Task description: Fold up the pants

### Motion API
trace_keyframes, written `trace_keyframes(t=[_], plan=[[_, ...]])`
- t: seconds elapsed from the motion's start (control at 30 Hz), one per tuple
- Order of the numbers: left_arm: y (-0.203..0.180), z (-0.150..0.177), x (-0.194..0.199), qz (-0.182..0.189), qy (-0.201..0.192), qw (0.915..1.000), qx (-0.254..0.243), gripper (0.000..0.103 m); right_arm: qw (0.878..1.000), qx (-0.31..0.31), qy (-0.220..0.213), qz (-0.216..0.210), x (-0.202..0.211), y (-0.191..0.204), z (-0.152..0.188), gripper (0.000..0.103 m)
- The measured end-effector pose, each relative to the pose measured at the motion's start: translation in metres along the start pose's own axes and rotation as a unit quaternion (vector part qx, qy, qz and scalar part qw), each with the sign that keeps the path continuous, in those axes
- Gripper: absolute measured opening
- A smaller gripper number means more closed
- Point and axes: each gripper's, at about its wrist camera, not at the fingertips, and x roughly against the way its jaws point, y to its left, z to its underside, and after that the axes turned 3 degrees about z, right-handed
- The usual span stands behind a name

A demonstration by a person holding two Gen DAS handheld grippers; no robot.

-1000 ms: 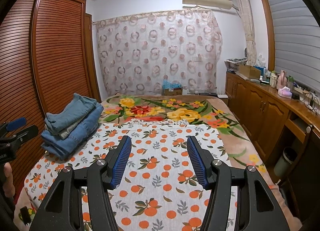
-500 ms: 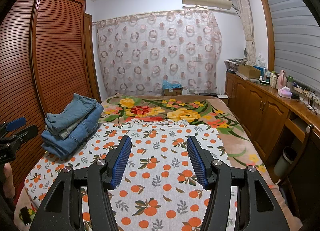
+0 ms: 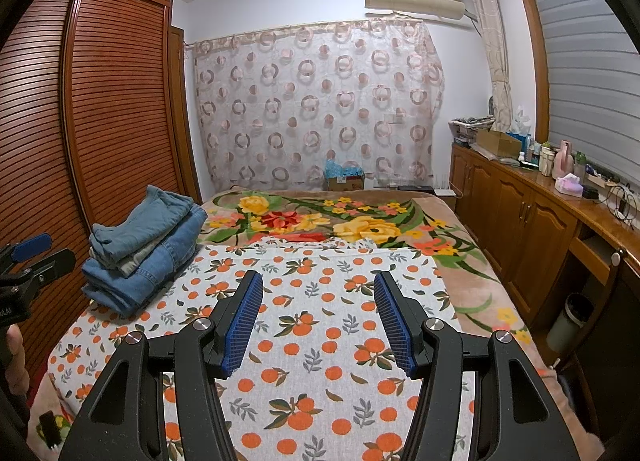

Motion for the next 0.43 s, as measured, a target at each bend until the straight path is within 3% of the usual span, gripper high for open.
trace_keyframes(t=[0.43], plan=[[0.0000, 0.0015, 0.0004, 0.000, -0.001, 1.0000, 0.000, 0.096, 1.000, -0.001, 0.000, 0.001, -0.0004, -0.0023, 0.0004, 0.060]])
